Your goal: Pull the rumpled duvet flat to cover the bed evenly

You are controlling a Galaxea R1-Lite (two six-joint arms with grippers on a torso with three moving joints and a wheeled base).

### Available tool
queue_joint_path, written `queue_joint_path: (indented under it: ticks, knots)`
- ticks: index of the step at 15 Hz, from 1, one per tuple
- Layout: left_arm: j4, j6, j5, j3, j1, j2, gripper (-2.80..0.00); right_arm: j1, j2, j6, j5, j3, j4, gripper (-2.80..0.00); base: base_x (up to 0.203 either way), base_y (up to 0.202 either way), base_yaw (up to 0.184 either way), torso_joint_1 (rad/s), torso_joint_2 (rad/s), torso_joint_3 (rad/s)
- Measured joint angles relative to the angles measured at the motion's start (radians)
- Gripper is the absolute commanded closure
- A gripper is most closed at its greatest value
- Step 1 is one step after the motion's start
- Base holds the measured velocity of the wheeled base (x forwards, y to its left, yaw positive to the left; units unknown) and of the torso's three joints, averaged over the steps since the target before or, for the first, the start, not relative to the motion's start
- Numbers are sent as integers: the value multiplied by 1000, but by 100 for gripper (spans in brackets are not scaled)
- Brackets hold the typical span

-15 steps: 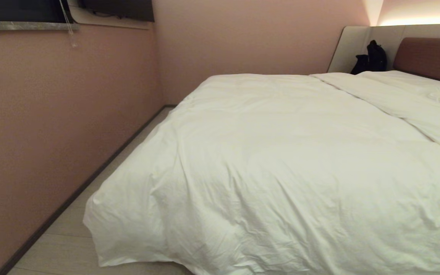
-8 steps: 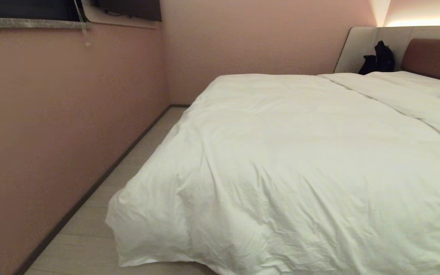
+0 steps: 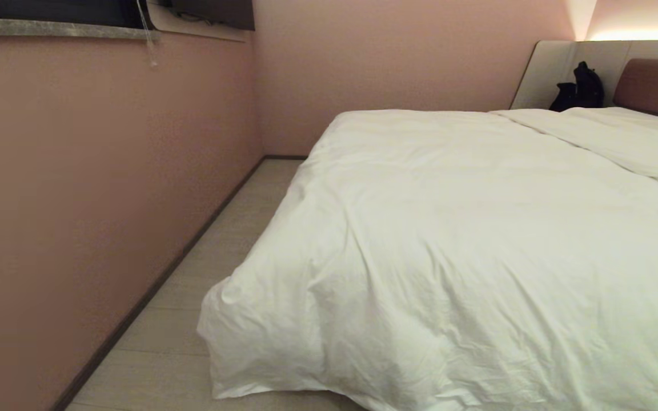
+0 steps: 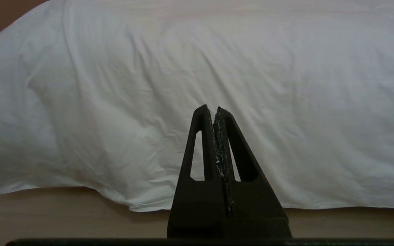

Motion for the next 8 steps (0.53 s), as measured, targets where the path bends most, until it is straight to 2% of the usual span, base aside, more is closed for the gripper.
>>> queue_joint_path:
  ticks: [8]
  knots:
    - [0,0,0,0,0,0,0,0,0,0,0,0,0,0,0,197,-1,1,3,3]
